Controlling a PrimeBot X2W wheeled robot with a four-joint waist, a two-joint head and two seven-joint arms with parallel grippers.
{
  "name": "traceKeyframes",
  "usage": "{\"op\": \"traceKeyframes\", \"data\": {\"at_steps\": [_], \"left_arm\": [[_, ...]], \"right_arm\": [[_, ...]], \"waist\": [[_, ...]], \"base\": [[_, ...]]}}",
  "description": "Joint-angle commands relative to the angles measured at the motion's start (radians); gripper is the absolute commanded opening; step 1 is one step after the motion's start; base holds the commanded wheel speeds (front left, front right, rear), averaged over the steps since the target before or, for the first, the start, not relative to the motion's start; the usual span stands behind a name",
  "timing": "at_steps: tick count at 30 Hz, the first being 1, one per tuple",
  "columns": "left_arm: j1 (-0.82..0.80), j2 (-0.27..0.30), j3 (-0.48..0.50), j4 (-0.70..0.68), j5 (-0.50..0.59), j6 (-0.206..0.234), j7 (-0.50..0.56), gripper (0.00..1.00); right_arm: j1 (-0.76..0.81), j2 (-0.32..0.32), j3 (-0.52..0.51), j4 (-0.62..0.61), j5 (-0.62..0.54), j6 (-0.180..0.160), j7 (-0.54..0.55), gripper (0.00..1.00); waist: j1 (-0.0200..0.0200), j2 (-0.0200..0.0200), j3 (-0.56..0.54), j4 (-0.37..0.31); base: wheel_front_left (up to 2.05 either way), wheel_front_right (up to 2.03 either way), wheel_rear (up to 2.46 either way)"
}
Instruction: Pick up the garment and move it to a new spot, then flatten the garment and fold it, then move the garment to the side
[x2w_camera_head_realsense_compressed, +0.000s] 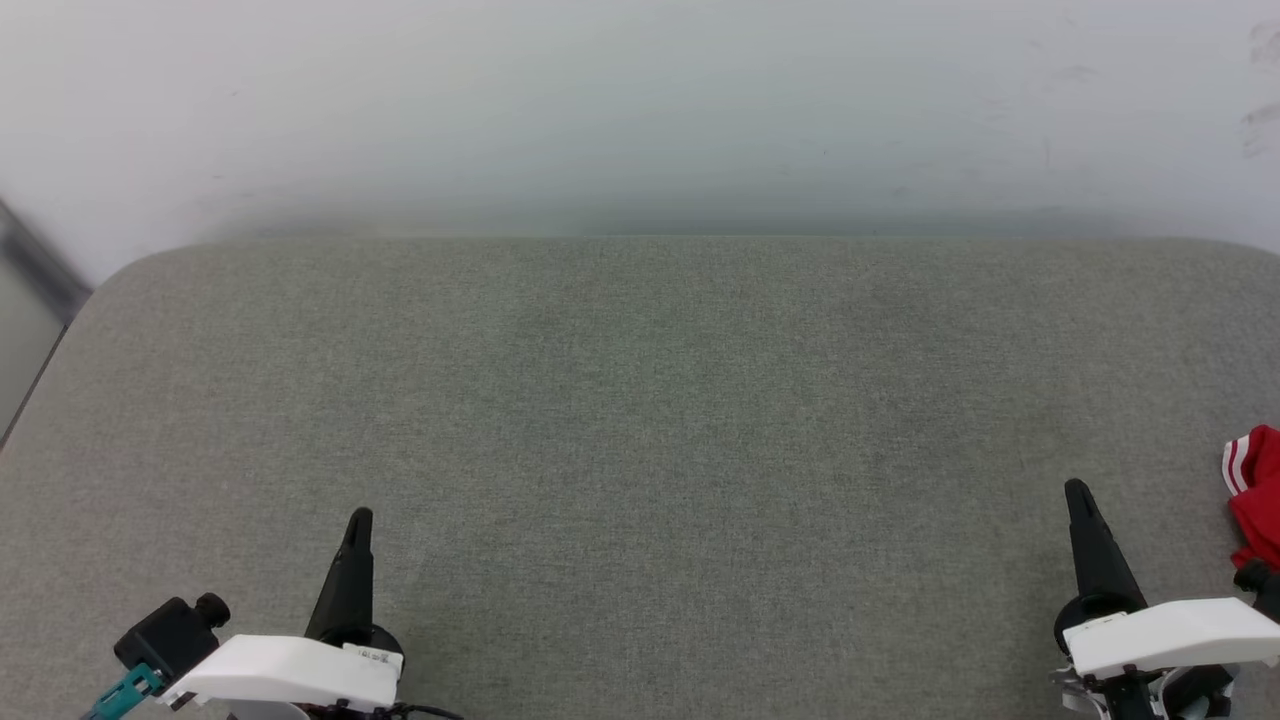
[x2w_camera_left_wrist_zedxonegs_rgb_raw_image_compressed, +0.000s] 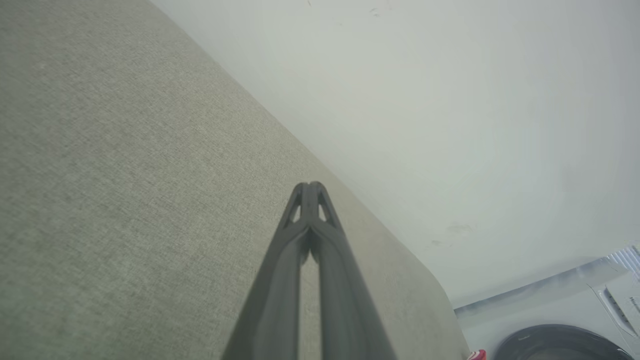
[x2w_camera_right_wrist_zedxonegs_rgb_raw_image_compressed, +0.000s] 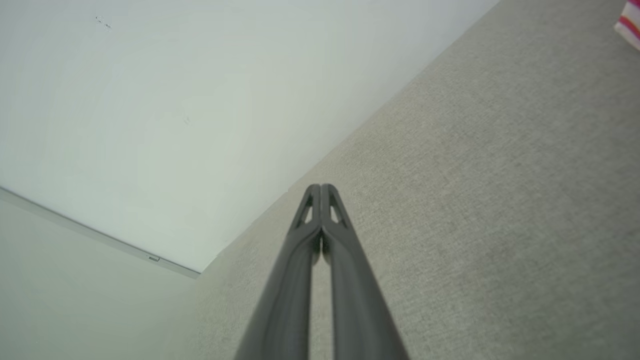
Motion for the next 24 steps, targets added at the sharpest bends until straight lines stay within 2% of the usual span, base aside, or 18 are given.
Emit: {"op": "traceKeyframes", "data": {"at_steps": [1,24], "left_arm": [[-0.027,0.006,0.006,-0.006,-0.036,-0.001,0.006,0.0],[-0.061,0.007,0.021,0.029,-0.285,-0.002,0.068,0.0]], "right_arm": [[-0.024,0.001,-0.002,-0.006,0.037,0.0,0.007,0.0],[-0.044,0.001,-0.006,0.014,0.291,0.0,0.061,0.0]], "waist": [[0.0,0.0,0.0,-0.001],[0.0,0.0,-0.006,-0.014]], "base": [[0.0,0.0,0.0],[0.0,0.0,0.0]]}}
